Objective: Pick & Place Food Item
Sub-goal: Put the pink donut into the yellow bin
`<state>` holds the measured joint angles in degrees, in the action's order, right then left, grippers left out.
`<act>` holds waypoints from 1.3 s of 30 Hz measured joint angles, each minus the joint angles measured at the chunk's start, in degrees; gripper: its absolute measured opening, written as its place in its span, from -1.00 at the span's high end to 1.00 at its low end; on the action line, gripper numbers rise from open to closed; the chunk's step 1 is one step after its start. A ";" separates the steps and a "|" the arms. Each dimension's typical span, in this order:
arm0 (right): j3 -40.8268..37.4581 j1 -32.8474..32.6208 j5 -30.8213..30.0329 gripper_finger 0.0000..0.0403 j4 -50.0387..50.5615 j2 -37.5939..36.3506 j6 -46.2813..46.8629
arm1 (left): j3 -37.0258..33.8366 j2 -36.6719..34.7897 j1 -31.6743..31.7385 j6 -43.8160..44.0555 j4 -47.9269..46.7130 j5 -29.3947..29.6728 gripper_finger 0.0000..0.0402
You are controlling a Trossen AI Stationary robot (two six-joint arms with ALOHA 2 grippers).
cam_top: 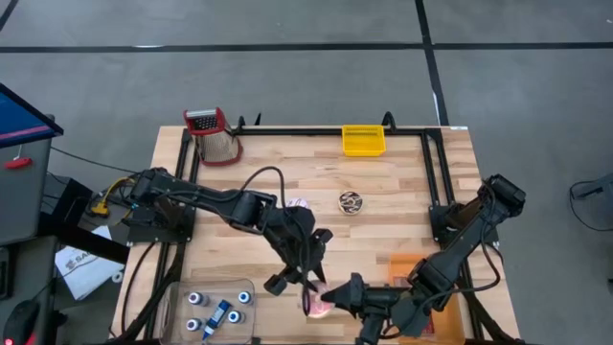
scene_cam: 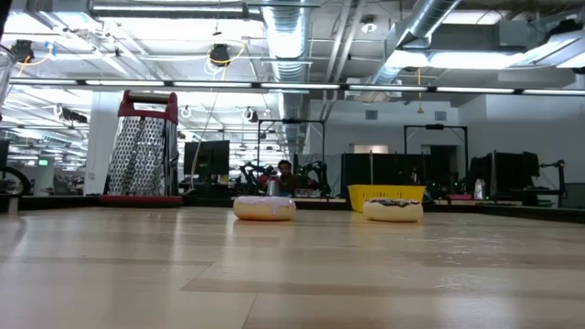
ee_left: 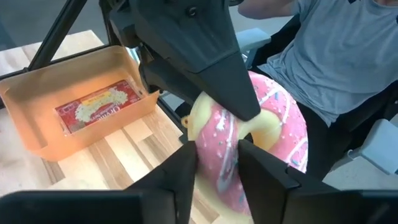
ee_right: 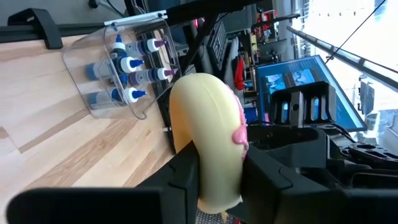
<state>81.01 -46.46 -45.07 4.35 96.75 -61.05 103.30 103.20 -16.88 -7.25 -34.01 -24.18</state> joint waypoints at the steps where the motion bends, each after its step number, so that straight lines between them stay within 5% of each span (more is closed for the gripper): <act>1: 0.00 -0.02 0.05 0.57 -0.06 0.00 0.01 | -0.10 -0.53 -0.20 -0.02 -0.24 -0.10 0.40; 10: 0.00 -0.19 0.15 0.57 0.21 0.00 1.53 | -0.03 -5.09 -0.87 0.11 -1.09 -0.20 0.17; 15: 0.00 -0.89 -3.91 0.56 3.46 -0.02 5.18 | -0.01 -7.69 -1.10 0.58 -6.70 5.35 0.14; 22: 0.00 -0.27 -9.03 0.56 21.39 -1.81 25.43 | -0.02 -7.66 -4.38 4.74 -14.49 12.79 0.18; 26: 0.00 1.01 -11.49 0.56 33.37 -3.47 39.01 | -0.03 -6.31 -7.65 8.54 -19.11 23.12 0.22; 33: -0.08 5.46 -13.60 0.56 56.30 -7.51 63.57 | -0.05 -4.88 -15.92 12.02 -24.08 50.49 0.29; 39: -7.98 10.21 -13.77 0.56 57.91 -15.23 71.19 | -0.02 -5.11 -22.77 12.62 -24.05 74.85 0.32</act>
<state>73.03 -36.25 -58.84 62.25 81.52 10.14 103.28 98.08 -39.65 5.37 -58.06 50.66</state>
